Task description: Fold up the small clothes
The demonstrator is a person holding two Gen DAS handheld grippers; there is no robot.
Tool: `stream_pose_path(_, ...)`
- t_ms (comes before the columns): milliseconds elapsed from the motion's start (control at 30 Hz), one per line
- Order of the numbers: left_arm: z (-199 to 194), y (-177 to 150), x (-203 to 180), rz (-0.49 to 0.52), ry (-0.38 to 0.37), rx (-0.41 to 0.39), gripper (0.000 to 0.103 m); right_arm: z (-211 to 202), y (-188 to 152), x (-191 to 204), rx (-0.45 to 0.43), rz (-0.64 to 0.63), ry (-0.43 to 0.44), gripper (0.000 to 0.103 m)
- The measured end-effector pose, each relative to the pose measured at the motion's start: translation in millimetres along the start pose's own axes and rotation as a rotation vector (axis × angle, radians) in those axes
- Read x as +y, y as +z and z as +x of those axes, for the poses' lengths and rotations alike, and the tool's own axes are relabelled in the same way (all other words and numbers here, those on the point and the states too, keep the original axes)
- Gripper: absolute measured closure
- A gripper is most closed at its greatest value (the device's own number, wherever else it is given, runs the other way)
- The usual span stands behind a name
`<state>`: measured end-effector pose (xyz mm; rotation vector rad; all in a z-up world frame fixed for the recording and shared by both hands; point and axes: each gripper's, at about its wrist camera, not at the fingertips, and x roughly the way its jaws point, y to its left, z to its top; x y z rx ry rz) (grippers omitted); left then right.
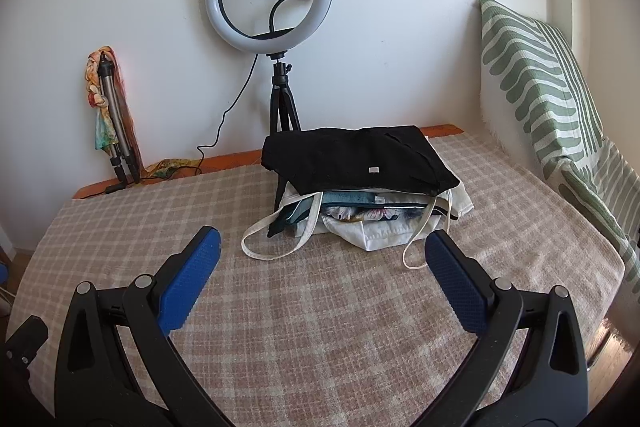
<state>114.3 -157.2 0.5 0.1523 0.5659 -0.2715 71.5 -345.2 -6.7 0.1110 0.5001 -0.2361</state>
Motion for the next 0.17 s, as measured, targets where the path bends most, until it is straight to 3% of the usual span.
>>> stream_pose_path(167, 1.3, 0.5, 0.4, -0.006, -0.004, 0.007, 0.001, -0.6, -0.4, 0.4, 0.0, -0.001, 0.0, 0.0)
